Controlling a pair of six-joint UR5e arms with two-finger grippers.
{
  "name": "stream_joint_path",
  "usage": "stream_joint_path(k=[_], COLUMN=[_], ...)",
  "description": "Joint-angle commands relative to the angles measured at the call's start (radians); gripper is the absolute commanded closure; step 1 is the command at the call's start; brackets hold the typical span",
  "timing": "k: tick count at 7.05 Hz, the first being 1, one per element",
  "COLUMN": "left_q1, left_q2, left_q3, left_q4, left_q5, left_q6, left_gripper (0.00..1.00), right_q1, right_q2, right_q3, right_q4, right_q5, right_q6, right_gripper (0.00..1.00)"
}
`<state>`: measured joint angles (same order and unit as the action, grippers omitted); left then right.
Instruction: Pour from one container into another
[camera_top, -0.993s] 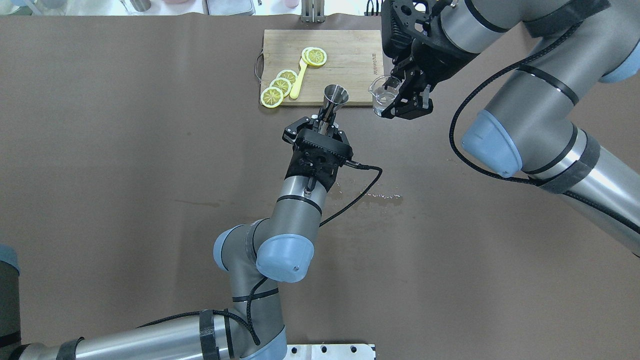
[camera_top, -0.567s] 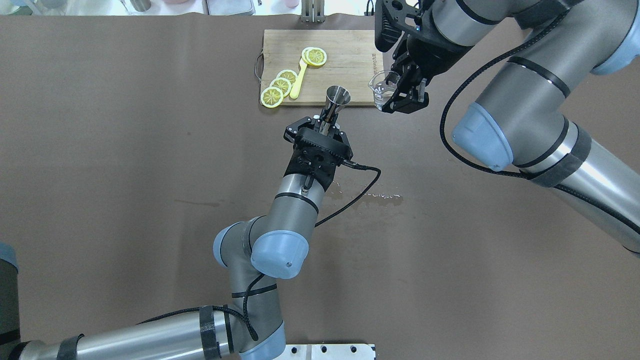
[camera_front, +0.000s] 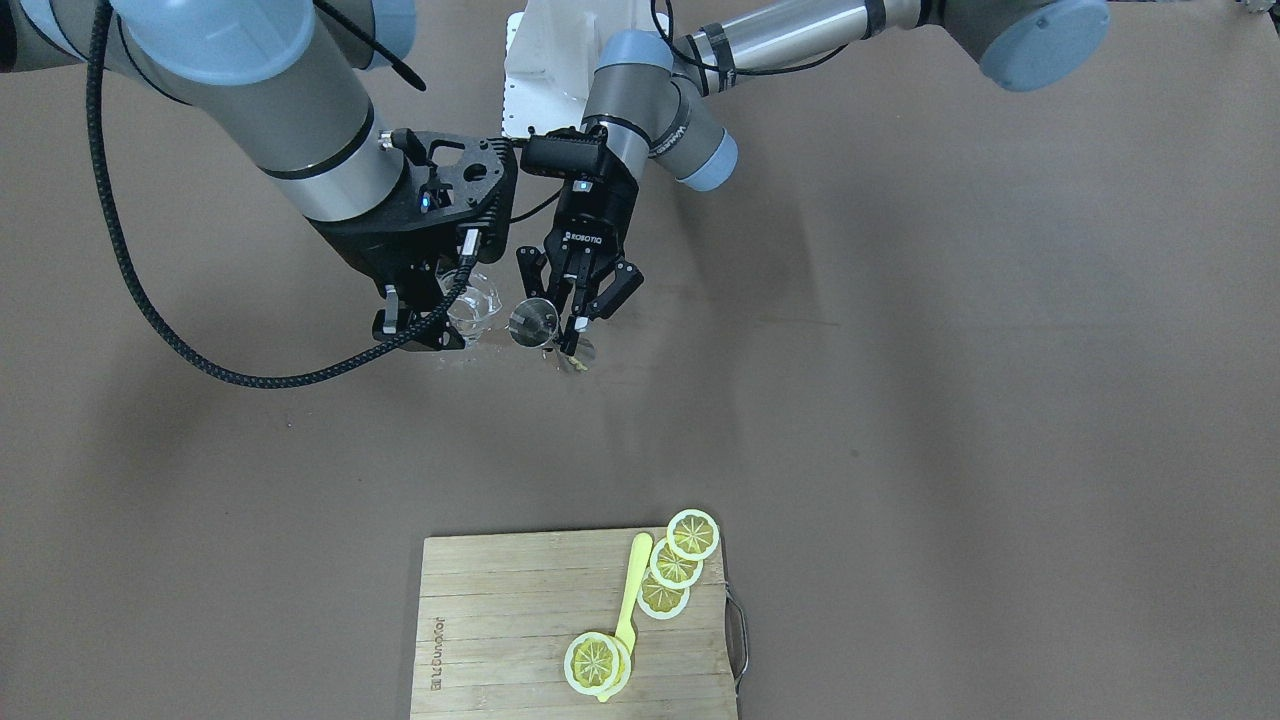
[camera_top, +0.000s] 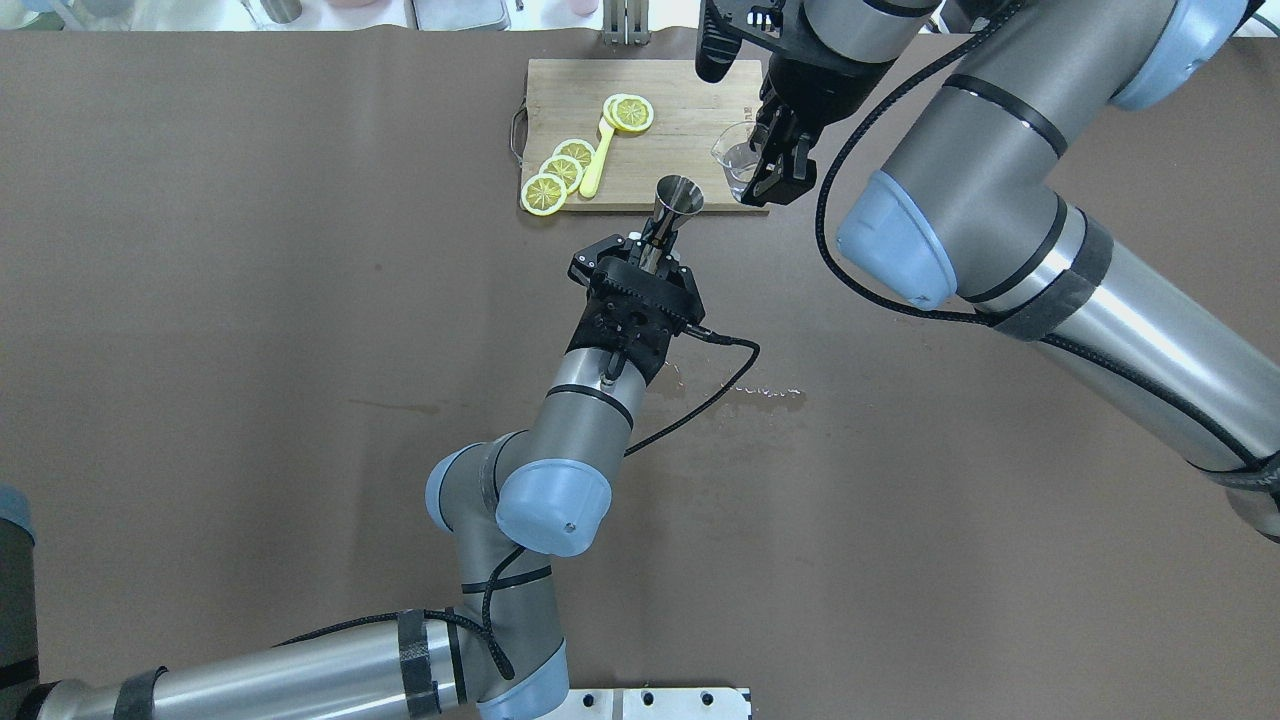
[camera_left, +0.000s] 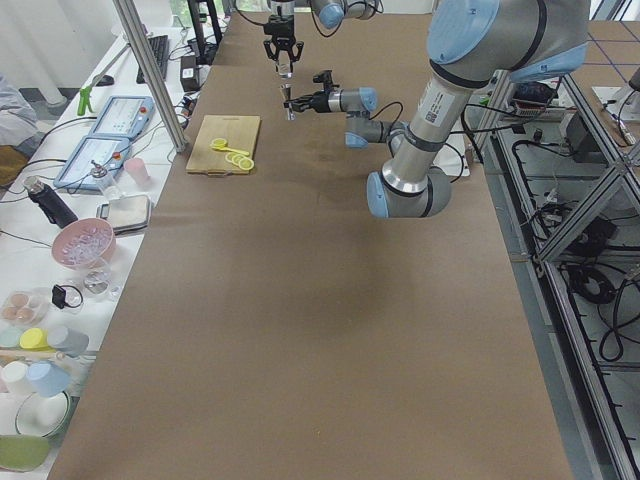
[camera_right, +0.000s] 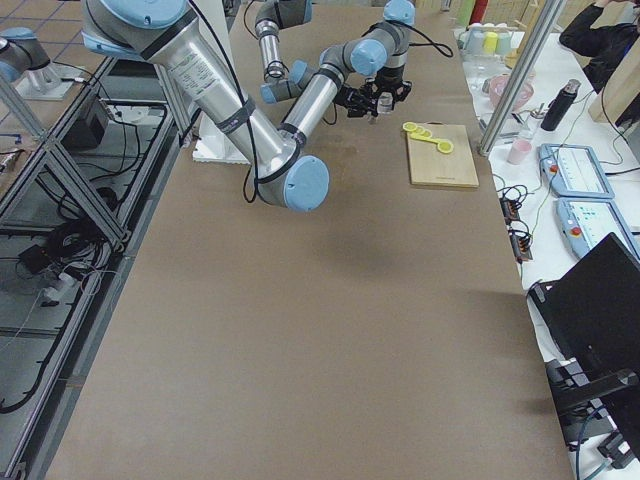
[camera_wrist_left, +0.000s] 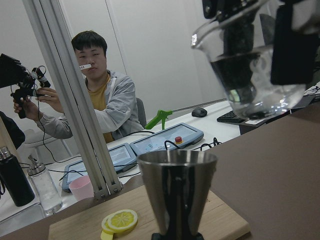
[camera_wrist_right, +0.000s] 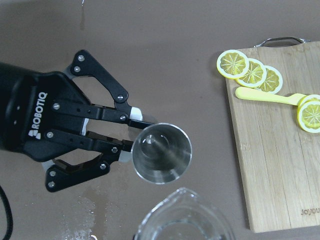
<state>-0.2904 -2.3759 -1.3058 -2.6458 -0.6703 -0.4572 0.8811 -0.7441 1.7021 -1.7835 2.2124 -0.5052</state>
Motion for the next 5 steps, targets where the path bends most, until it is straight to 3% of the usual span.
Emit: stream_joint_path(k=[1,5], left_q1=[-0.003,-0.006], left_q2=[0.003,0.012], left_q3=[0.002,0.002], left_q4=[-0.011,-0.026], left_q5=[0.0,-0.002], left_q6=[0.002,0.003], left_gripper=[1.0,1.0], right_q1=[-0.007,-0.039], right_q2=[0.029,0.095], right_q3=[-0.009,-0.053], right_q4=[-0.086,-0.175], right_q5=[-0.029,-0.077], right_q6=[-0.07,-0.116], right_gripper=[1.0,1.0])
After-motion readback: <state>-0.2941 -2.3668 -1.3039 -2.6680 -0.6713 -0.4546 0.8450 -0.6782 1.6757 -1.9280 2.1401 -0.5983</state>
